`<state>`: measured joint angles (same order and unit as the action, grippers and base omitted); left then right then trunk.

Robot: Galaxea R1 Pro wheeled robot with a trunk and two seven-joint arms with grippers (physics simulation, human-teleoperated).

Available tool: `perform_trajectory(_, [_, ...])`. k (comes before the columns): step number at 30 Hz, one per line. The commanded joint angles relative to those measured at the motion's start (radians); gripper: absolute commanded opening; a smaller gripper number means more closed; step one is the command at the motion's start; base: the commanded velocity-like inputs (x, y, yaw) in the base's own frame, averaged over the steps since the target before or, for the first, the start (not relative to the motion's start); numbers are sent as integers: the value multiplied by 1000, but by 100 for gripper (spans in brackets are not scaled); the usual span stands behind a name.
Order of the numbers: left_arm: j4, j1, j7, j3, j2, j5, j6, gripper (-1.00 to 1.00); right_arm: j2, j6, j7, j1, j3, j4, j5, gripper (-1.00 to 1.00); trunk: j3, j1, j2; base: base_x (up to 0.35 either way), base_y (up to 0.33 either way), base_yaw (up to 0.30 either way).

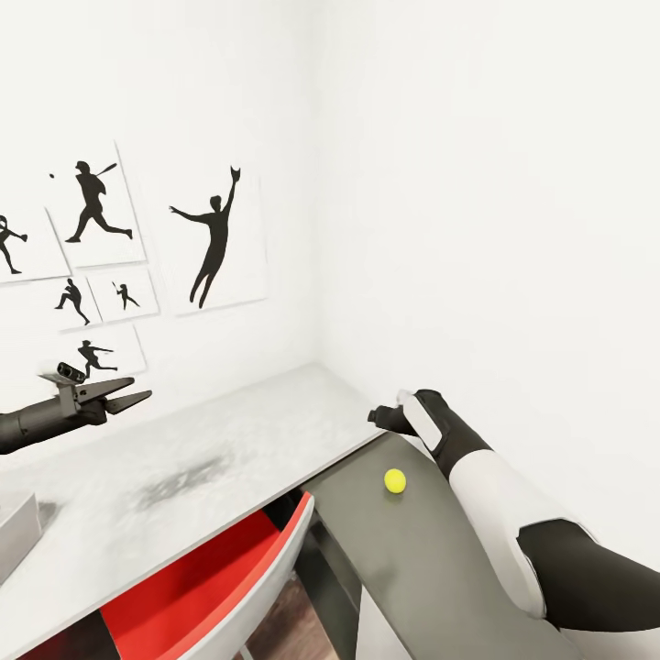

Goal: Put all the toys in the child's room - the three board games (two on the bed and one on the table), the two jigsaw puzzles on the table, and the tennis ball on the table - inside the toy box on the table in the child's room.

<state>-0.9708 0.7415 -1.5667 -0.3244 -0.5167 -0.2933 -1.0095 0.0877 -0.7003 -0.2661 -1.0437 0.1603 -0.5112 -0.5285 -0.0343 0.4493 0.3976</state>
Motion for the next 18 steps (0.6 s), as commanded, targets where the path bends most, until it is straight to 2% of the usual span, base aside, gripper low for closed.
perform_trajectory(1, [0,1,-4,0,0,1,-11,100,-1,-2,-9,-1,5,-1,-11,100,-3,1,2,0,0,0])
perform_trajectory(18, [-5,1,-4,0,0,-4,-9,100,-2,-5,-11,-1,0,5,-13,100,-26,1,2,0,0,0])
